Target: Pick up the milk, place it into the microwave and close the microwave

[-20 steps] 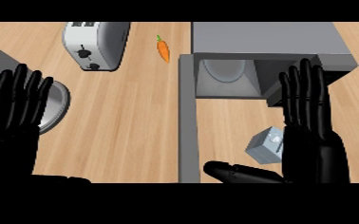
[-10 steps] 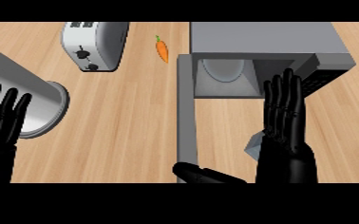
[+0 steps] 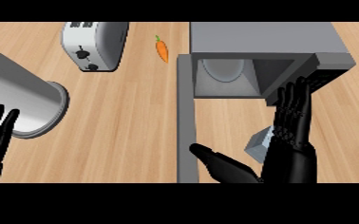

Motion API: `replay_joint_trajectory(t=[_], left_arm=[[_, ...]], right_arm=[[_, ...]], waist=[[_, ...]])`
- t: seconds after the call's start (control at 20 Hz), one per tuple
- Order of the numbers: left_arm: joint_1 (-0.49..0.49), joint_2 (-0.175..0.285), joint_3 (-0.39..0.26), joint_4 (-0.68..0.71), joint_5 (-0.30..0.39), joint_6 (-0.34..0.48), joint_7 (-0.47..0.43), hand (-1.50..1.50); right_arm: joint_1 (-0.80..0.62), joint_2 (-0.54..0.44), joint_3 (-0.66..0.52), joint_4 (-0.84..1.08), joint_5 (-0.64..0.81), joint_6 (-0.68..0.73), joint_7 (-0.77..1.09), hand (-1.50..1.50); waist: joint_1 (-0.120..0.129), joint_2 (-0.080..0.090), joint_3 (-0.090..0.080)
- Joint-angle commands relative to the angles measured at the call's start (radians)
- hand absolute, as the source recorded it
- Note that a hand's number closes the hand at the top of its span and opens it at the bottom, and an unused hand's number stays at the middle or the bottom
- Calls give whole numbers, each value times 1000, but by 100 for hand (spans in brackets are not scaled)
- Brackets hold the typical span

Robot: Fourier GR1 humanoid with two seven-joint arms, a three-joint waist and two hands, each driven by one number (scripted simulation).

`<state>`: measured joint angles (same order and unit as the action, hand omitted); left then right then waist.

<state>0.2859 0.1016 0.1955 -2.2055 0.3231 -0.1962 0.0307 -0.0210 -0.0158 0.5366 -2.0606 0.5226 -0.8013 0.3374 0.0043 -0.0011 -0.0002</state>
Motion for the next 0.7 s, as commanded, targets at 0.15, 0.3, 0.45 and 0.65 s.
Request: replay_joint_trajectory(t=[0.15,0.3,0.45,0.65], left_arm=[[56,-38,-8,-21,3,-43,-25,-150],[102,-35,15,-66,12,-64,-18,-150],[70,-16,58,-26,46,-91,-26,-150],[91,-44,41,-45,26,-95,-15,-150]], right_arm=[[131,-13,-23,99,-176,-70,-217,-150],[161,-30,-84,130,-252,-67,-305,-150],[170,-18,-120,184,-316,-50,-378,-150],[282,-44,-167,164,-438,-8,-494,-150]], waist=[[0,0,1],[1,0,1],[-1,0,1],[-4,0,1]])
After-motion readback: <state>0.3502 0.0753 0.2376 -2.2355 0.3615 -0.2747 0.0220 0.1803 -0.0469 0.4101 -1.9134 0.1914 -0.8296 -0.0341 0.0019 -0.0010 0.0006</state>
